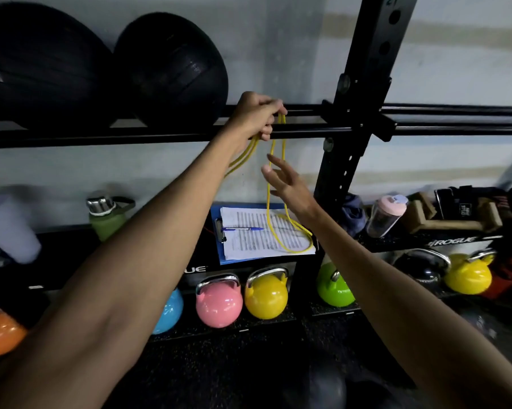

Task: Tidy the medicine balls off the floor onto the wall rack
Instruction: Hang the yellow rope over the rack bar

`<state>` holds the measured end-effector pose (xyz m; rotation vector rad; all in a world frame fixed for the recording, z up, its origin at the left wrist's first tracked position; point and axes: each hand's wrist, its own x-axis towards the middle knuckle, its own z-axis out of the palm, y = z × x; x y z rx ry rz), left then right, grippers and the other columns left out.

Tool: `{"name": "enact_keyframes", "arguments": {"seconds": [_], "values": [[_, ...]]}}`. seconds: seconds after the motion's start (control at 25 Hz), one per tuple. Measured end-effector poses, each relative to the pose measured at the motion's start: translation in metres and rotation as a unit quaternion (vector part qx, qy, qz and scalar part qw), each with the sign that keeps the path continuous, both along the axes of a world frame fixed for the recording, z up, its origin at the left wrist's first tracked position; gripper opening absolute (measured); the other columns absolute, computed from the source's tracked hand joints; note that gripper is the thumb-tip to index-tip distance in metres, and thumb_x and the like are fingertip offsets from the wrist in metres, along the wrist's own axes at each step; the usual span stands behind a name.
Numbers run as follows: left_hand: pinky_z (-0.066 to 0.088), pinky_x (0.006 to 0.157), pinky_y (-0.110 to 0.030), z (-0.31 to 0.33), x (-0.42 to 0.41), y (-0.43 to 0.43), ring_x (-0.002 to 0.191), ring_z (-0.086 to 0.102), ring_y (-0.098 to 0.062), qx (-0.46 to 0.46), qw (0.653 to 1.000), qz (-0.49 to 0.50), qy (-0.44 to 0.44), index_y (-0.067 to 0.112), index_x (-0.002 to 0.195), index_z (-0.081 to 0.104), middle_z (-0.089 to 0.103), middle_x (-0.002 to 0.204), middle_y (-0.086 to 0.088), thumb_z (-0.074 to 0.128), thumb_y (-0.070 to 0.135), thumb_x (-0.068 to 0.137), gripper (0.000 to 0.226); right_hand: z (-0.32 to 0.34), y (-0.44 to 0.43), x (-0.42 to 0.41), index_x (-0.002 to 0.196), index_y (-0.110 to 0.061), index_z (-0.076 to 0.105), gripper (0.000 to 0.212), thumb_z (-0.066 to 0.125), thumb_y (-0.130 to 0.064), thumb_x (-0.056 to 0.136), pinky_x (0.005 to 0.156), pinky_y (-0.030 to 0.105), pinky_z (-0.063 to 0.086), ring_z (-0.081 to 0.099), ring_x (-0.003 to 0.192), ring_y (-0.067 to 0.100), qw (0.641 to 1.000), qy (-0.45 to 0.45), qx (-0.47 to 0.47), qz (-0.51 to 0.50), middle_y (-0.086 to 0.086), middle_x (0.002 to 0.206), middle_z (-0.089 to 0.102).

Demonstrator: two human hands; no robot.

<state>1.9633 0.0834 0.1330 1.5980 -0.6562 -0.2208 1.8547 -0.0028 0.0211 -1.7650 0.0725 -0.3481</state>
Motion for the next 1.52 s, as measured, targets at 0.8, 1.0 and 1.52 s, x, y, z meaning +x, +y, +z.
{"name": "enact_keyframes", "arguments": {"seconds": [0.8, 1.0, 1.52], "values": [[0.060, 0.052, -0.033, -0.010, 0.048, 0.001, 0.046, 0.066, -0.013, -0.085, 0.952, 0.289, -0.058, 0.018, 0.057, 0.049, 0.062, 0.056, -0.005, 0.062, 0.009, 0.094, 0.040, 0.079, -0.061, 0.024, 0.086, -0.005, 0.067, 0.039, 0.050, -0.036, 0.103, 0.058, 0.039, 0.055, 0.072, 0.063, 0.025, 0.940, -0.075, -0.188, -0.274, 0.018, 0.074, 0.072], [0.061, 0.053, -0.045, 0.004, 0.061, -0.020, 0.050, 0.070, -0.027, -0.072, 0.961, 0.268, -0.017, 0.012, 0.061, 0.054, 0.069, 0.064, -0.017, 0.067, 0.021, 0.092, 0.034, 0.142, -0.071, 0.066, 0.099, -0.013, 0.059, 0.014, 0.045, -0.016, 0.102, 0.085, 0.044, 0.059, 0.075, 0.085, 0.016, 0.946, -0.233, -0.091, -0.204, -0.002, 0.081, 0.075], [0.044, 0.097, -0.039, -0.004, 0.072, -0.051, 0.127, 0.053, -0.038, 0.378, 0.886, 0.219, -0.154, 0.005, 0.131, 0.054, 0.055, 0.138, -0.021, 0.033, 0.041, 0.106, 0.049, 0.109, -0.116, 0.133, 0.132, -0.004, 0.054, 0.040, 0.057, -0.008, 0.092, 0.089, 0.038, 0.047, 0.057, 0.118, 0.041, 0.826, 0.127, -0.520, -0.175, 0.022, 0.129, 0.059]]}}
